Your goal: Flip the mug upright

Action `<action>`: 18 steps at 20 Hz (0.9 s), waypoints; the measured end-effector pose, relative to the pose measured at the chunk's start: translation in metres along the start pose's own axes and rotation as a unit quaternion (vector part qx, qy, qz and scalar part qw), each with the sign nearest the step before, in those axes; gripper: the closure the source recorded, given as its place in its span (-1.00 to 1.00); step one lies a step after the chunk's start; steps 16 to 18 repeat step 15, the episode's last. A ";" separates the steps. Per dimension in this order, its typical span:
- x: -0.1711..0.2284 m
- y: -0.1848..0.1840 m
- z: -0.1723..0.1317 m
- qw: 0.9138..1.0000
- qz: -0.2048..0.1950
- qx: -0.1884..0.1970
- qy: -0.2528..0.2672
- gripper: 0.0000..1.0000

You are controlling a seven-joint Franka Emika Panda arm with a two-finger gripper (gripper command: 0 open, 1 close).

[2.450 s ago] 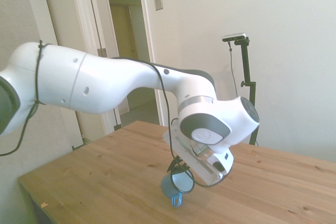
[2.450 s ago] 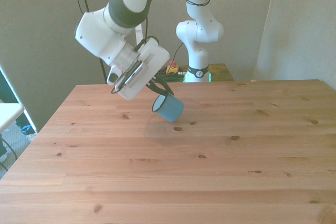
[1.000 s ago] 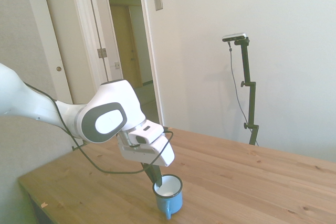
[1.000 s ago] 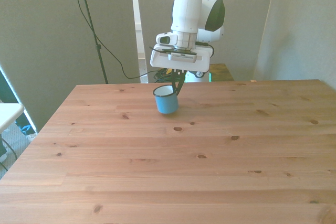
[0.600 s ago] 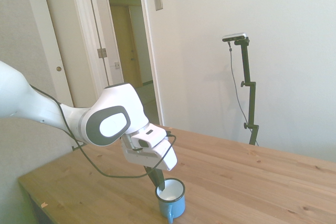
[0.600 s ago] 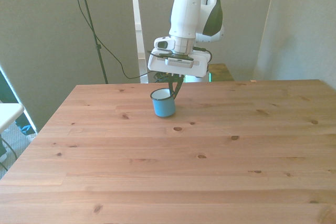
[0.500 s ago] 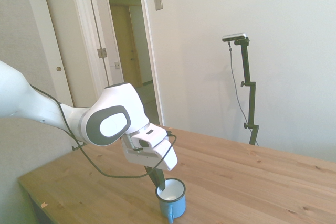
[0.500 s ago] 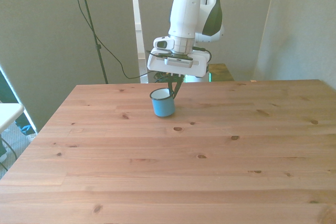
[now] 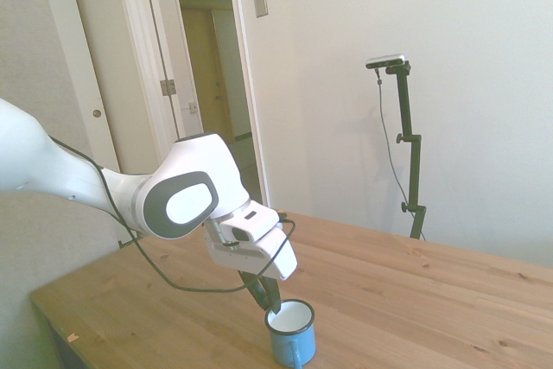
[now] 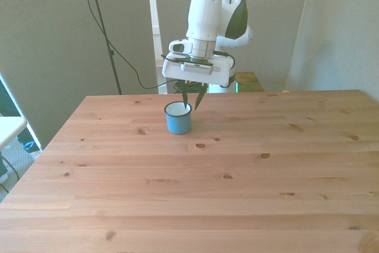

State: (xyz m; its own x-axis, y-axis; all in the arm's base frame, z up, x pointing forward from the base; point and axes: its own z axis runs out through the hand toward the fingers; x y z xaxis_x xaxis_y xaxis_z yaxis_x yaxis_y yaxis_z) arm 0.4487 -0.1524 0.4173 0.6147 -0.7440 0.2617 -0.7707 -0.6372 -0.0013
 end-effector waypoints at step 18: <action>-0.012 0.032 -0.101 0.998 0.002 0.040 0.045 -1.00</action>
